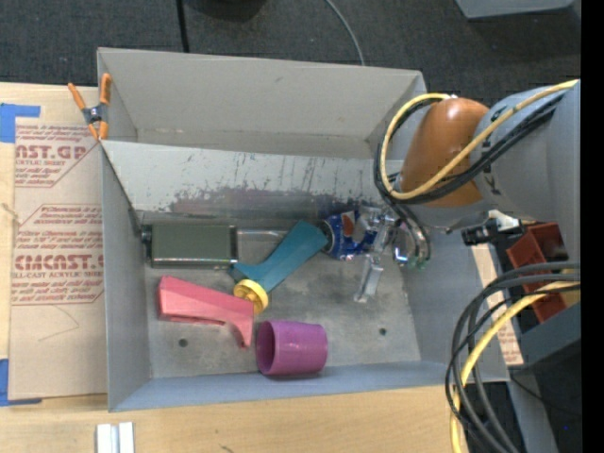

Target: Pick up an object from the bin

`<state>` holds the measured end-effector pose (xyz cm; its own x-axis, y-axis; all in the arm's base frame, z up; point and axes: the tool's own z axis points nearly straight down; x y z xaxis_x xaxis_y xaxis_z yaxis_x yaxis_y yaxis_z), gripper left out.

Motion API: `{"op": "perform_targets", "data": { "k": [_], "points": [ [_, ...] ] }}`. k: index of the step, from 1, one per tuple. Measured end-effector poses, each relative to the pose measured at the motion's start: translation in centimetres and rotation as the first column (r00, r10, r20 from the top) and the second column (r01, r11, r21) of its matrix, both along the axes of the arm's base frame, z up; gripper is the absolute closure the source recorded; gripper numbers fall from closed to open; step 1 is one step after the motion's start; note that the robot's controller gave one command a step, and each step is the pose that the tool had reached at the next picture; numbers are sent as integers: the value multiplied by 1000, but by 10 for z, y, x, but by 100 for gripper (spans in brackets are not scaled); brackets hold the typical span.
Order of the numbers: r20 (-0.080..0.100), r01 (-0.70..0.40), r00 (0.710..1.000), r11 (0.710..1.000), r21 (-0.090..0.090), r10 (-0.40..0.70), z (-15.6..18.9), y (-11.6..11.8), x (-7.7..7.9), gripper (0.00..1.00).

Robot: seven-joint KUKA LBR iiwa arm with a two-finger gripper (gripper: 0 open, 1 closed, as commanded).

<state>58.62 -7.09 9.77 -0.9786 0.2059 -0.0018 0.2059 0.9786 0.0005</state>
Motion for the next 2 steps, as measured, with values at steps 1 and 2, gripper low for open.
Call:
{"op": "perform_targets", "data": {
  "k": [1,2],
  "points": [
    [7,-202,979,979,-5,202,-6,6,1,0],
    [16,111,994,994,-1,-111,-22,4,12,100]
  ]
}}
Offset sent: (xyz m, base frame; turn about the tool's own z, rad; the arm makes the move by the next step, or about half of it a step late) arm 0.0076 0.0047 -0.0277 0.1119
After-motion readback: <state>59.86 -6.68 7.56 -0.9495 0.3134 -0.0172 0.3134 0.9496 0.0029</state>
